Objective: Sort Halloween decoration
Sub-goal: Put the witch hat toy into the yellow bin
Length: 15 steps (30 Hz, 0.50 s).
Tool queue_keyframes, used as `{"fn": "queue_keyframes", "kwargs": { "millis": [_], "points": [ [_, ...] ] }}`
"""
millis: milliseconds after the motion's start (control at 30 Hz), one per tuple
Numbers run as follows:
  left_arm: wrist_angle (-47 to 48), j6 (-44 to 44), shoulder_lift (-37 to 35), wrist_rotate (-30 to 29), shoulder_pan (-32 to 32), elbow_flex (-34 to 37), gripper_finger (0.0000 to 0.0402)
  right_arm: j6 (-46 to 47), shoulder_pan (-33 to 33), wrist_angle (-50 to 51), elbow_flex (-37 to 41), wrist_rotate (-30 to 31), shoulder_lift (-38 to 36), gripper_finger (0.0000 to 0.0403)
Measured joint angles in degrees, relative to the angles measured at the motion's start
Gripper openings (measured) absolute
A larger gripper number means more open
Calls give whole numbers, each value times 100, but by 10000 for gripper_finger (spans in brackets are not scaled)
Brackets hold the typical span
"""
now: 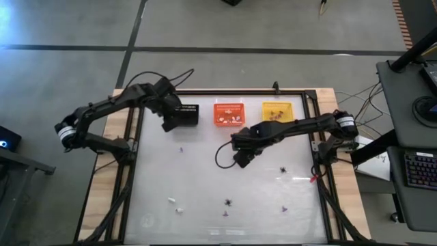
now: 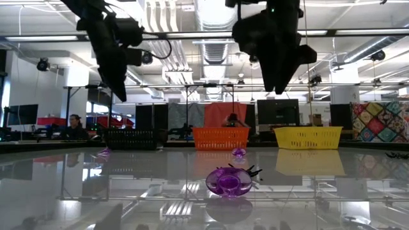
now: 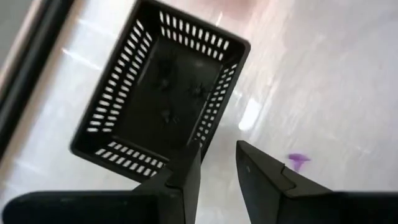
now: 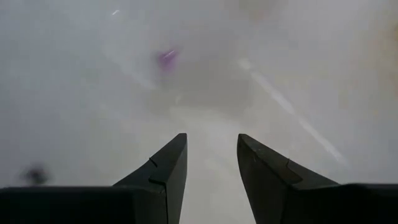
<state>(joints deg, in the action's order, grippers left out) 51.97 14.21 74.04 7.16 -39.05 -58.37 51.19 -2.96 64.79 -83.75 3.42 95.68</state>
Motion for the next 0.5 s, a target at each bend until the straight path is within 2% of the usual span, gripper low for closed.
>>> {"fn": "queue_keyframes", "kwargs": {
  "millis": [167, 500],
  "points": [
    [4, 210, -321, -2, 0, 0, 85, 51, -358, -568, 2, -816, 34, 128],
    [213, 499, -953, -4, 0, 2, 85, 1582, -973, -1219, 4, -740, 39, 128]
  ]
}}
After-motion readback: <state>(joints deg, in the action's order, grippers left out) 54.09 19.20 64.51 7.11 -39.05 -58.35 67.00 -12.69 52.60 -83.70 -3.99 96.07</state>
